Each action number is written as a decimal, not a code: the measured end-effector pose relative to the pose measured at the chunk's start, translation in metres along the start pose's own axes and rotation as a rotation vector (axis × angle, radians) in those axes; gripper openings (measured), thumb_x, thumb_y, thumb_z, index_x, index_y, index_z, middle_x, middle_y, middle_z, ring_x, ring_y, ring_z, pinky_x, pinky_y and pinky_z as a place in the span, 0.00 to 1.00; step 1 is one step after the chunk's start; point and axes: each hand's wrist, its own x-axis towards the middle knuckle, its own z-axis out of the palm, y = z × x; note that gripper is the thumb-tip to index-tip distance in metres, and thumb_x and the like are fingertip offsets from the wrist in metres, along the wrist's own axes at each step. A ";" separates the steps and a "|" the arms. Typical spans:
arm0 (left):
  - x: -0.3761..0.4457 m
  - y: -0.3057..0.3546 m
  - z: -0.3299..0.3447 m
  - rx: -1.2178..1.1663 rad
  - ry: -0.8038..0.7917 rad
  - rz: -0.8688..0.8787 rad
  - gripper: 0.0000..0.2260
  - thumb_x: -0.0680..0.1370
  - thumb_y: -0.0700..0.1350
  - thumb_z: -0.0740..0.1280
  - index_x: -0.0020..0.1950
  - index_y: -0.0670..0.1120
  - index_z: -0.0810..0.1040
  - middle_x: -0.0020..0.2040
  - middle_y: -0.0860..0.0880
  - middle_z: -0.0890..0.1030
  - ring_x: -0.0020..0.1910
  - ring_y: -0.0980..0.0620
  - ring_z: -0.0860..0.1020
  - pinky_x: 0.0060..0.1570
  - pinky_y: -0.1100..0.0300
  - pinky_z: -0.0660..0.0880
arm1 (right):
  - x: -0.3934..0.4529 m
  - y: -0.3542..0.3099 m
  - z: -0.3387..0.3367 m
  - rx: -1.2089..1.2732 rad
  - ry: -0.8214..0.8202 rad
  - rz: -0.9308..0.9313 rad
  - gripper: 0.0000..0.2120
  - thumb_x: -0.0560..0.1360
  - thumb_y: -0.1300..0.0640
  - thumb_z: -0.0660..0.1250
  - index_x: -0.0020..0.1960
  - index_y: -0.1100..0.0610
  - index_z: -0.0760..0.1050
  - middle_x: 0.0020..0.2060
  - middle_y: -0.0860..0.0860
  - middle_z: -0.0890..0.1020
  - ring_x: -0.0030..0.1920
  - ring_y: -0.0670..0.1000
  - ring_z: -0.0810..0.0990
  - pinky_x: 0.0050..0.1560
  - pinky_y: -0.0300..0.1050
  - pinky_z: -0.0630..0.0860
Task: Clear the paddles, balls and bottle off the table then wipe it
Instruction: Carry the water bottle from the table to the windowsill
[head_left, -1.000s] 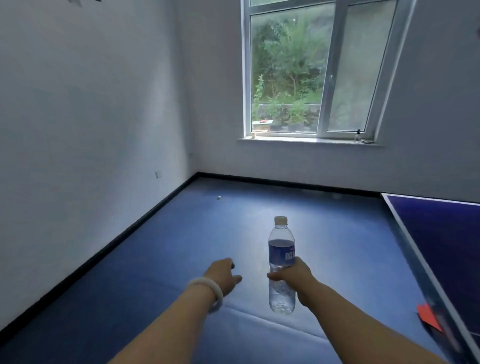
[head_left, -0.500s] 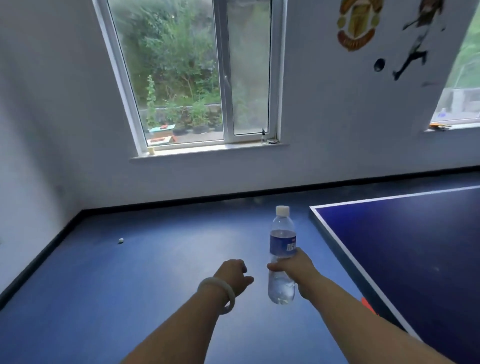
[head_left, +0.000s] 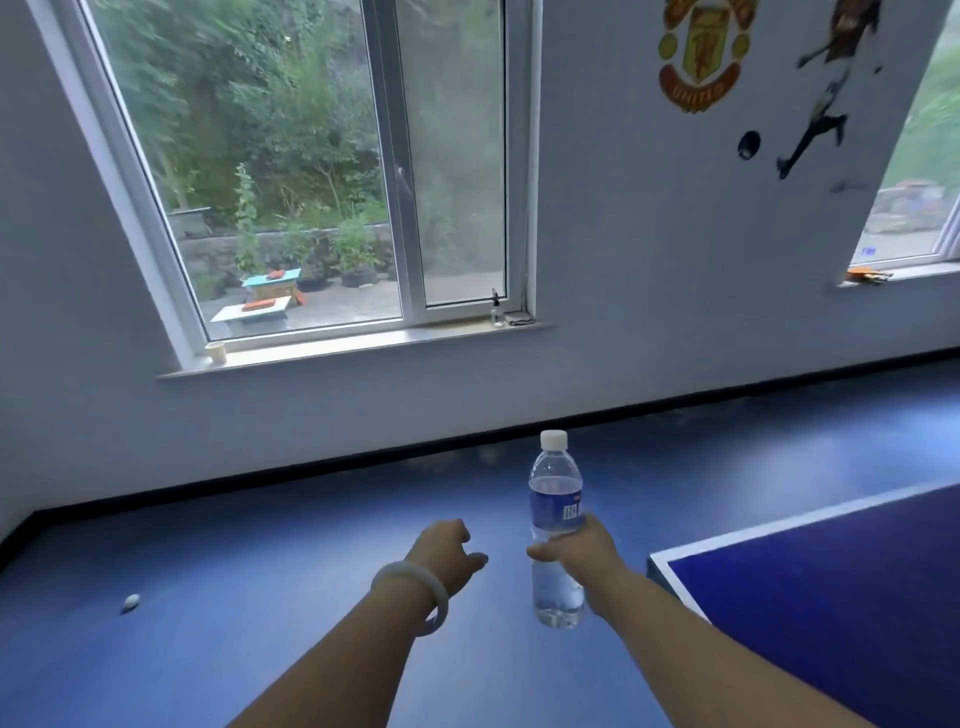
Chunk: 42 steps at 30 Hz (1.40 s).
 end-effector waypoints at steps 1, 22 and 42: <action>0.031 0.000 -0.008 0.010 -0.002 0.021 0.20 0.79 0.52 0.66 0.67 0.44 0.72 0.66 0.47 0.73 0.63 0.49 0.72 0.59 0.60 0.68 | 0.027 -0.007 0.003 0.020 0.034 0.000 0.20 0.65 0.66 0.78 0.54 0.60 0.76 0.47 0.57 0.82 0.48 0.56 0.80 0.43 0.43 0.72; 0.577 0.234 -0.044 0.145 -0.221 0.442 0.22 0.79 0.52 0.65 0.70 0.44 0.68 0.67 0.46 0.69 0.64 0.49 0.72 0.60 0.60 0.67 | 0.497 -0.124 -0.170 0.226 0.579 0.118 0.15 0.64 0.72 0.77 0.42 0.59 0.76 0.36 0.57 0.82 0.36 0.56 0.82 0.37 0.44 0.78; 0.978 0.618 0.066 0.162 -0.440 0.666 0.23 0.80 0.52 0.65 0.72 0.45 0.67 0.67 0.47 0.73 0.64 0.48 0.75 0.59 0.59 0.71 | 0.844 -0.145 -0.485 0.227 0.833 0.295 0.20 0.63 0.66 0.79 0.50 0.57 0.76 0.44 0.55 0.84 0.45 0.55 0.83 0.33 0.39 0.75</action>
